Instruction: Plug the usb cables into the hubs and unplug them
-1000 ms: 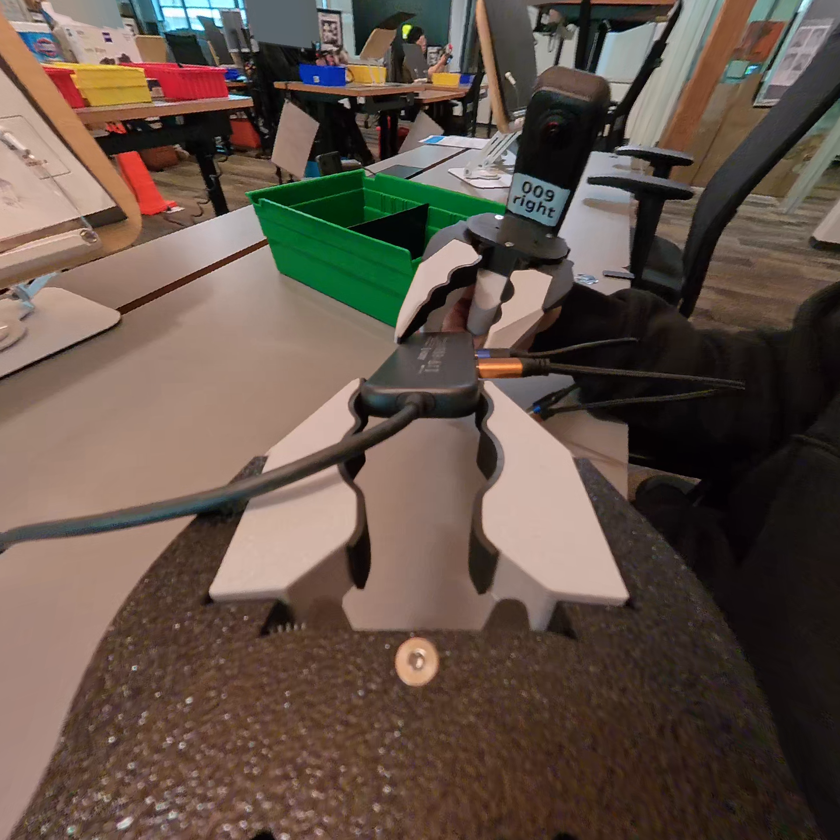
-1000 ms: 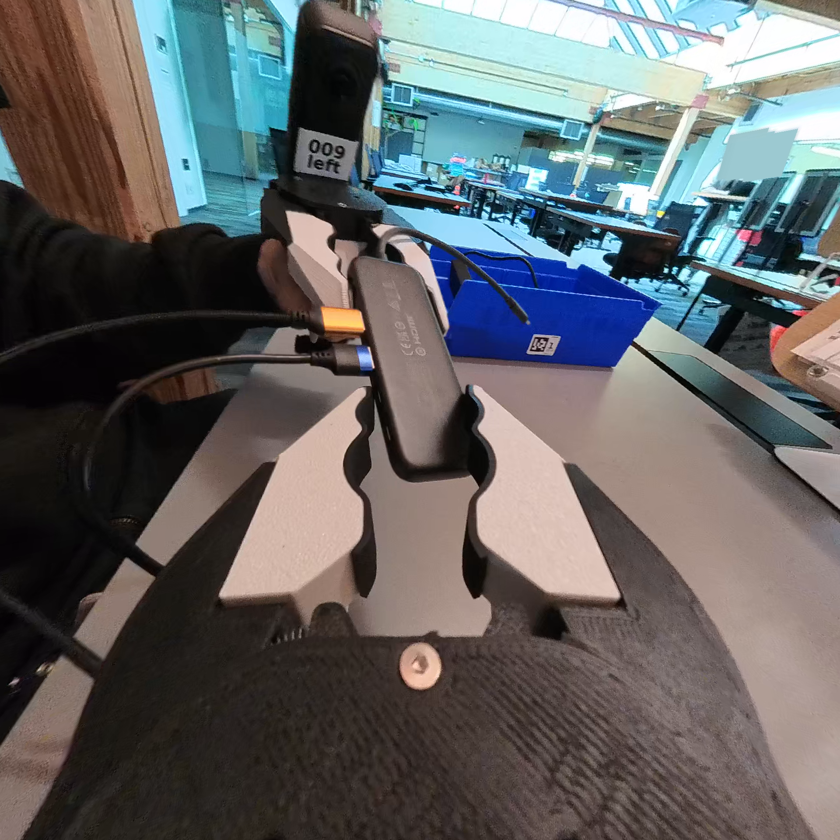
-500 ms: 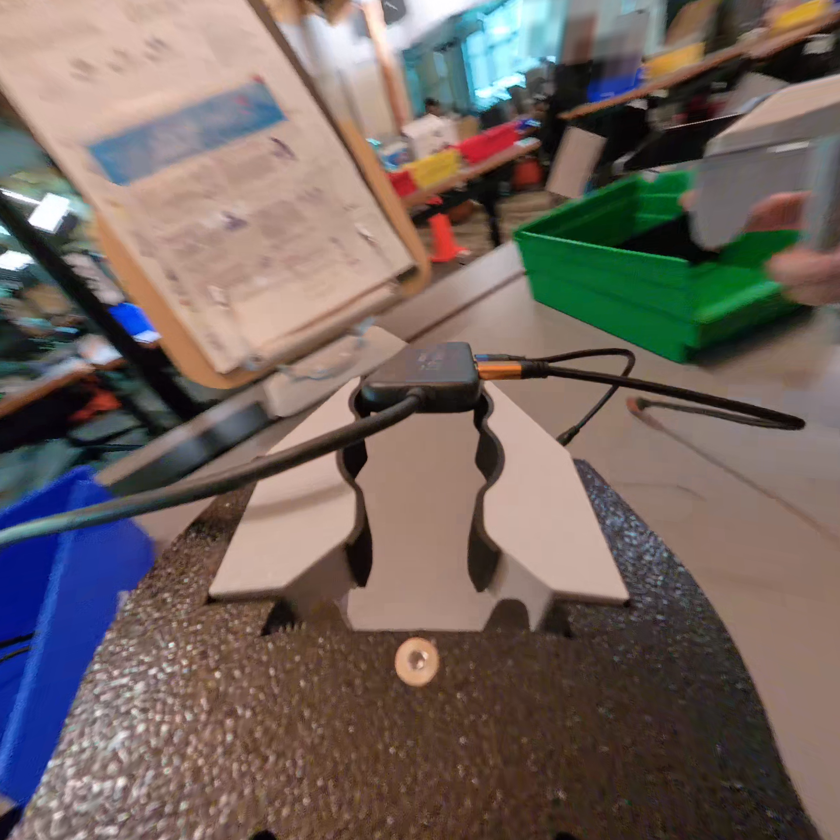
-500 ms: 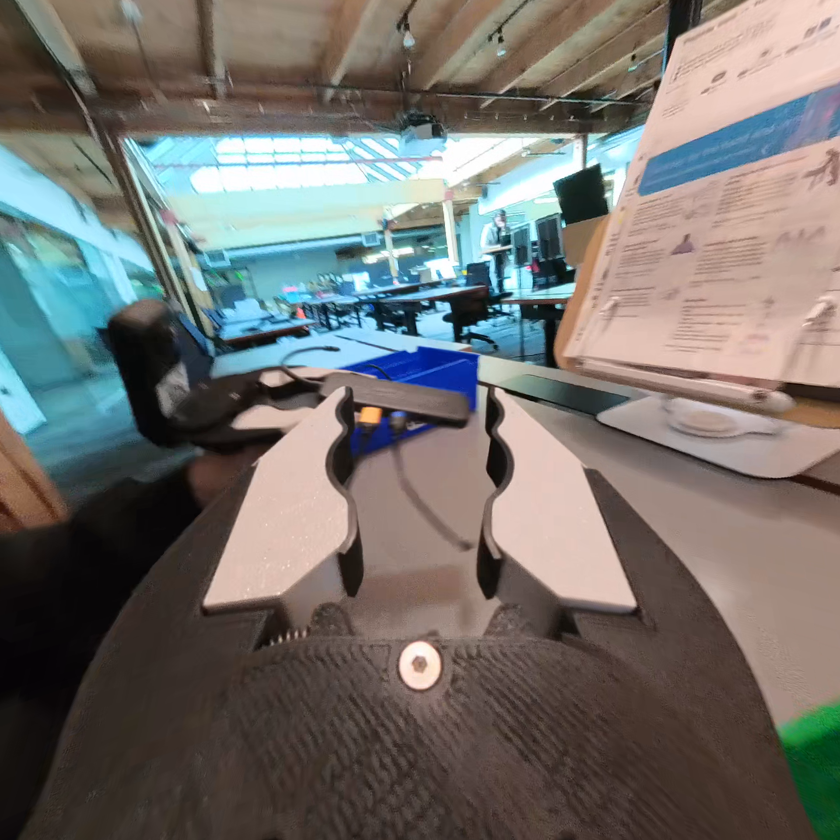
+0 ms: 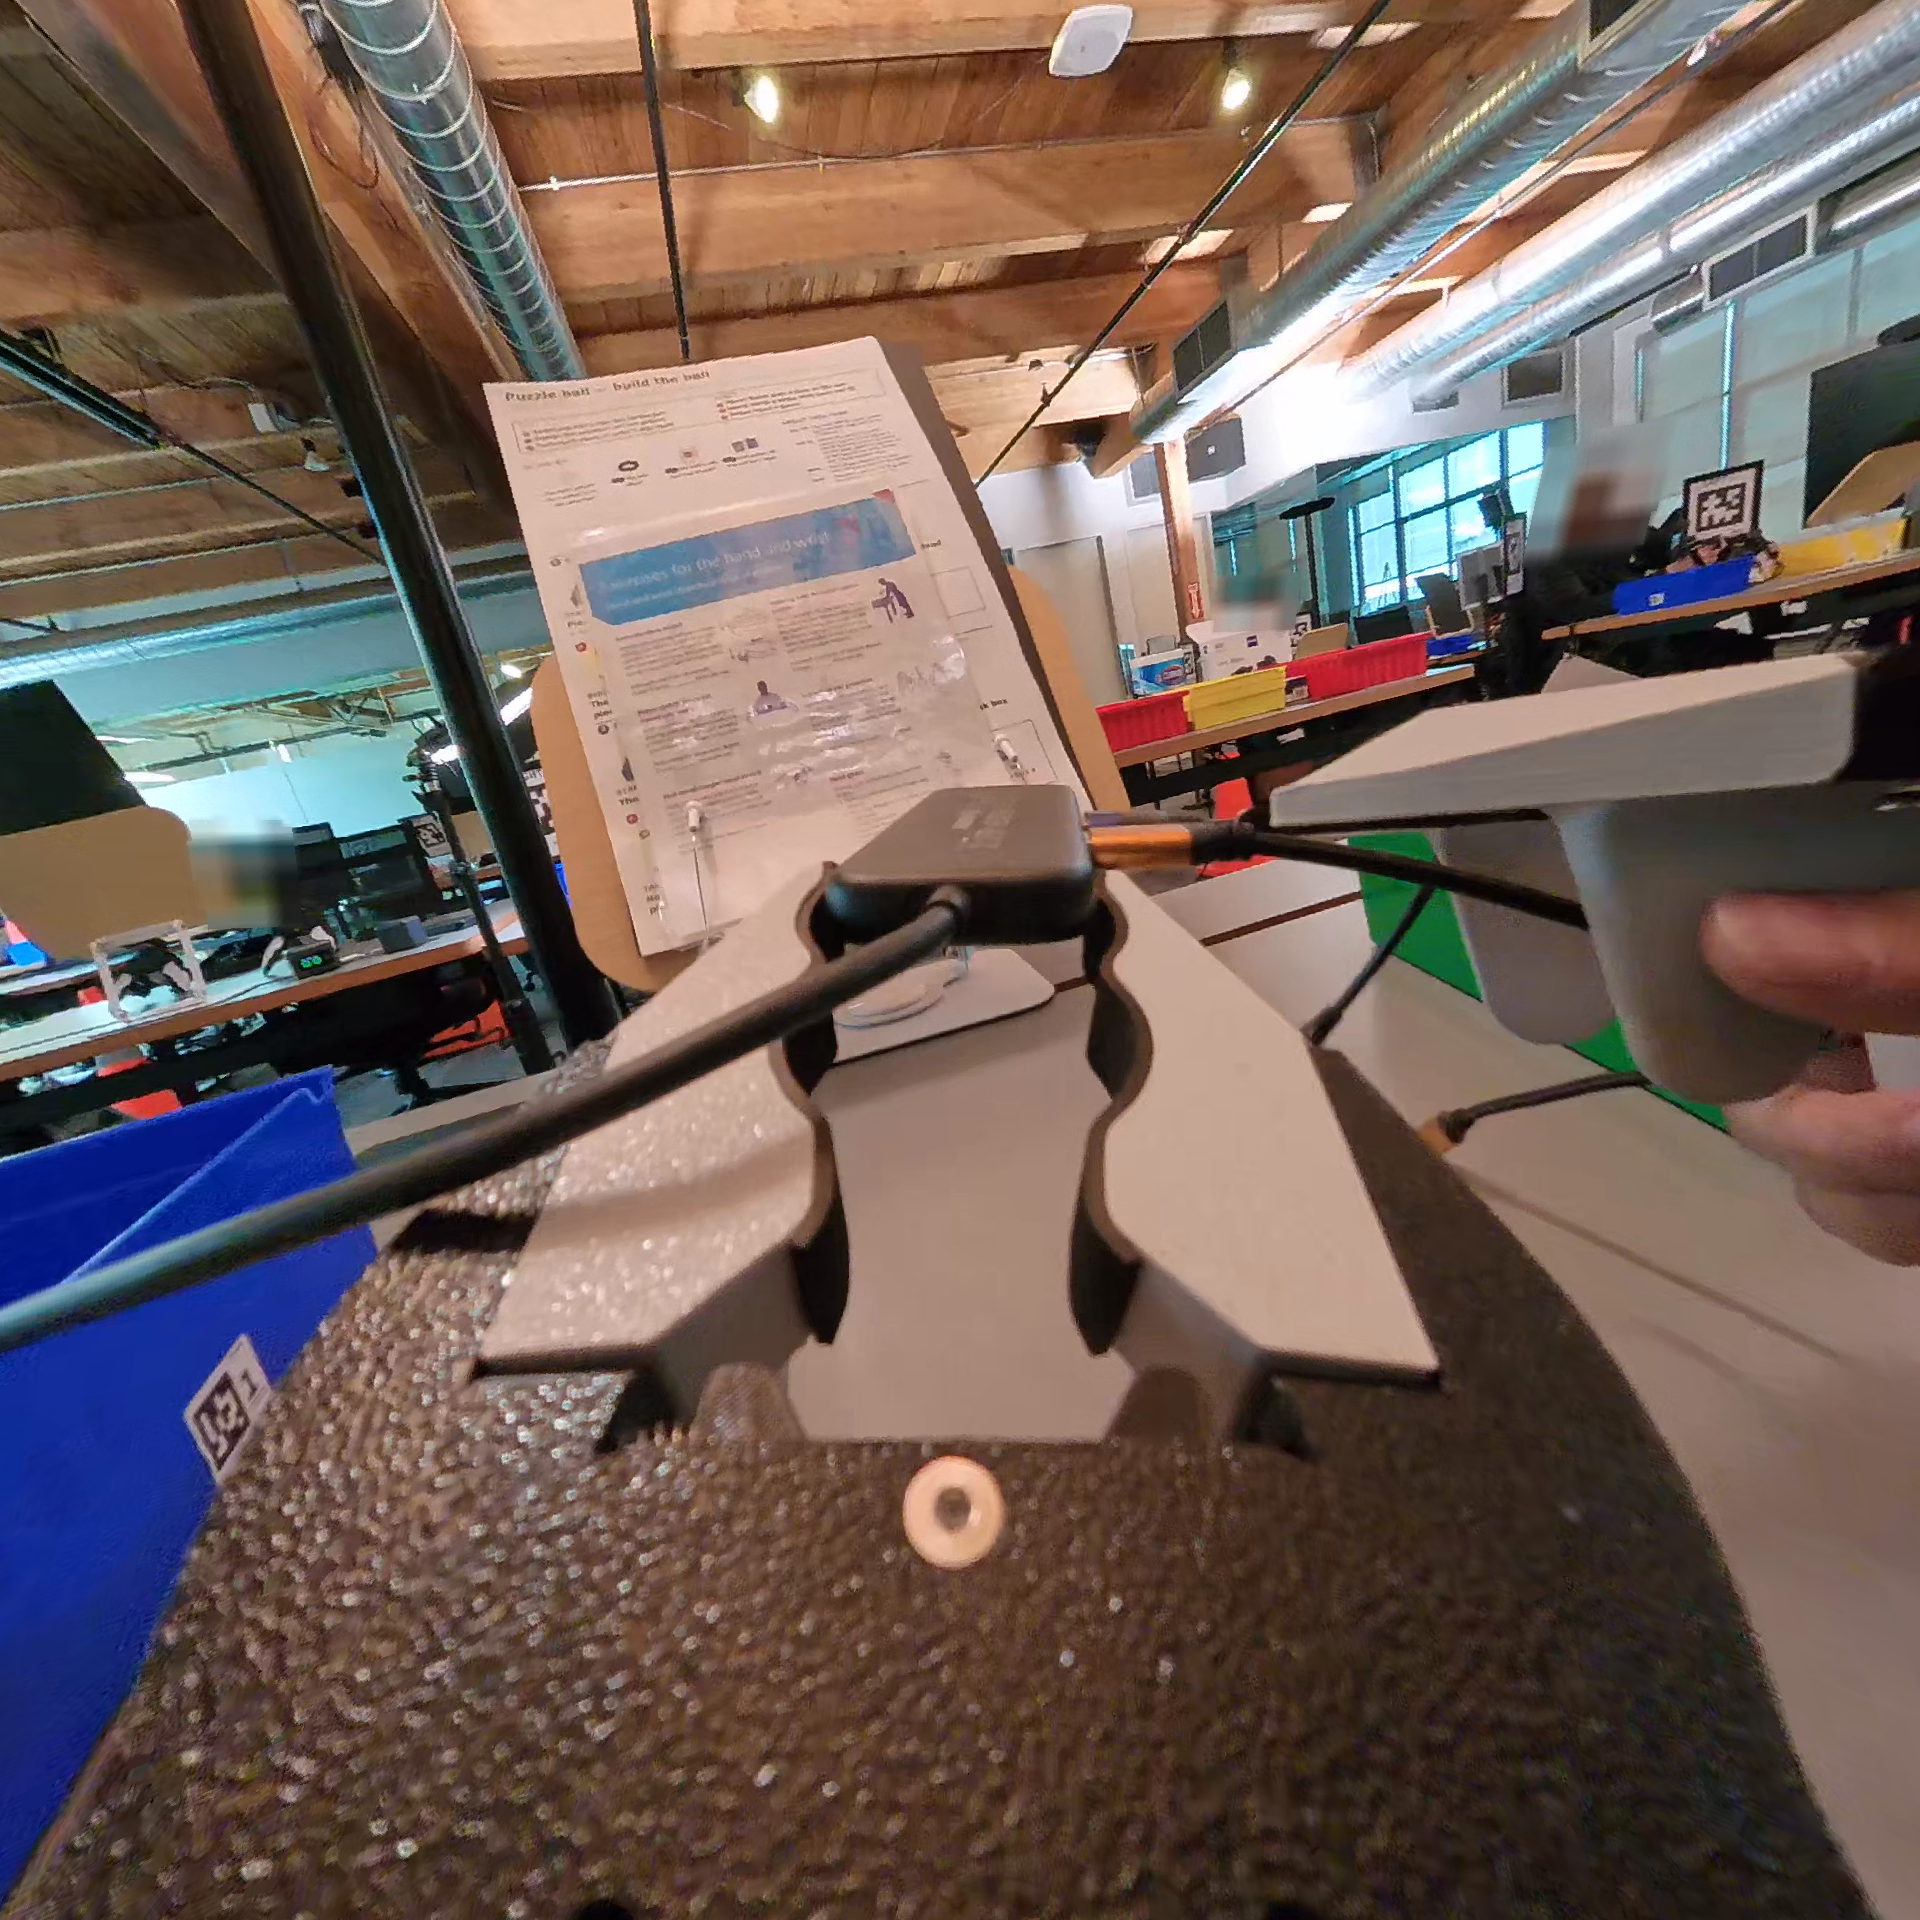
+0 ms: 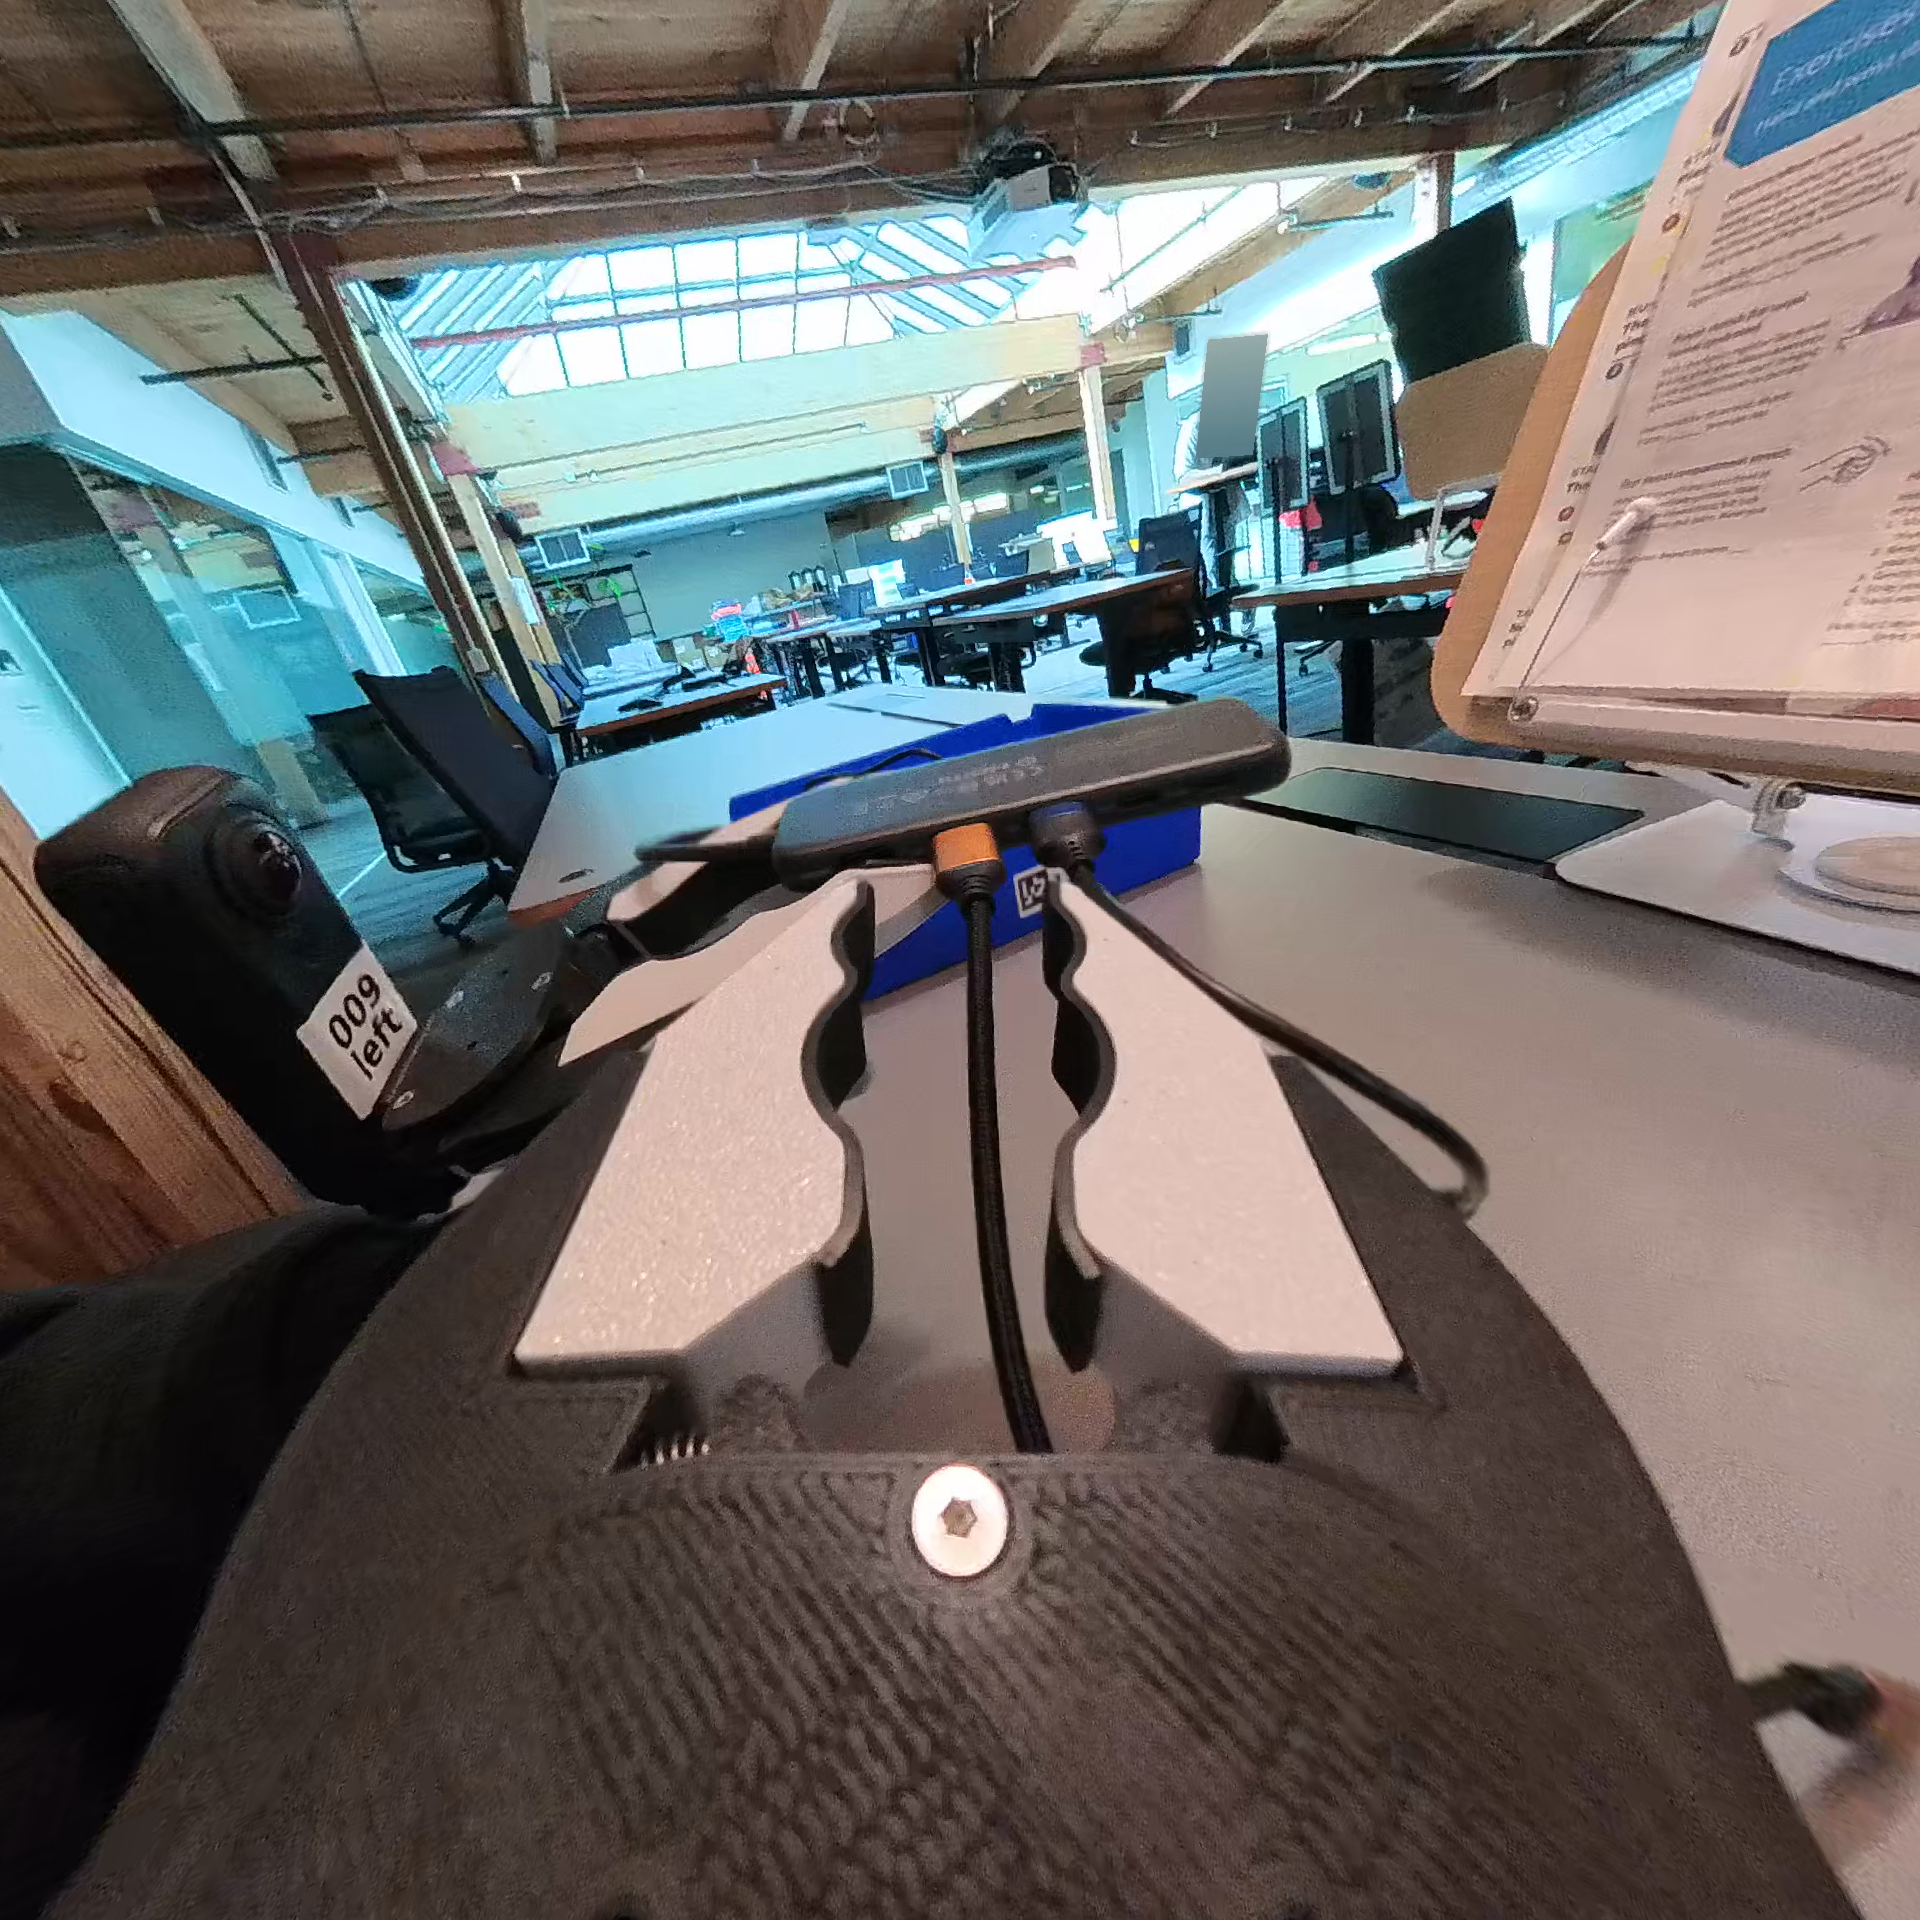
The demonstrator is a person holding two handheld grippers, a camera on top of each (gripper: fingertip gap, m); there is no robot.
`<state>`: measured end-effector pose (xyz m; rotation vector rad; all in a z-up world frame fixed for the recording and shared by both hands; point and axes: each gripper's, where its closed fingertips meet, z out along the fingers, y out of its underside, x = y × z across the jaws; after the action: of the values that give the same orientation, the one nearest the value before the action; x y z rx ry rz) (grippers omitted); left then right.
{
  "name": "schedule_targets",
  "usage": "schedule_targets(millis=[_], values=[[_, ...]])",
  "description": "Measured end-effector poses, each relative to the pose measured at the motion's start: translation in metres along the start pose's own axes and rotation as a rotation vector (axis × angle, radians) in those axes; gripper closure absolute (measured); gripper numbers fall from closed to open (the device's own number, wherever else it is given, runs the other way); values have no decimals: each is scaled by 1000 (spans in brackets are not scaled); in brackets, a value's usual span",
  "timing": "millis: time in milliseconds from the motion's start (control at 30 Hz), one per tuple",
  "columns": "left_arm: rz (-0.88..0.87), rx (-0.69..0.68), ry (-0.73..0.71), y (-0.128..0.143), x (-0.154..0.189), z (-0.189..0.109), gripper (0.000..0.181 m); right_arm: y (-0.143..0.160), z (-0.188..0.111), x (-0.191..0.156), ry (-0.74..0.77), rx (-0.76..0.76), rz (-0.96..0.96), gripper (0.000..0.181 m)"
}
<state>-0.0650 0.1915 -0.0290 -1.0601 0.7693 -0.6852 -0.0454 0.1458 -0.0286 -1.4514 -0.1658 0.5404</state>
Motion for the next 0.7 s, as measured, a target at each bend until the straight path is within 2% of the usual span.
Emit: schedule_targets(millis=[133,333,533,700], values=[[7,2,-10,1,-3,-1,137,13,4,-2,-5,-69,7,153],[-1,-2,27,2,4,0,137,4,8,2,28,53,96,167],[-22,-8,43,4,3,1,137,7,10,6,57,68,75,163],[-31,-17,55,6,5,2,137,9,12,6,51,81,46,168]])
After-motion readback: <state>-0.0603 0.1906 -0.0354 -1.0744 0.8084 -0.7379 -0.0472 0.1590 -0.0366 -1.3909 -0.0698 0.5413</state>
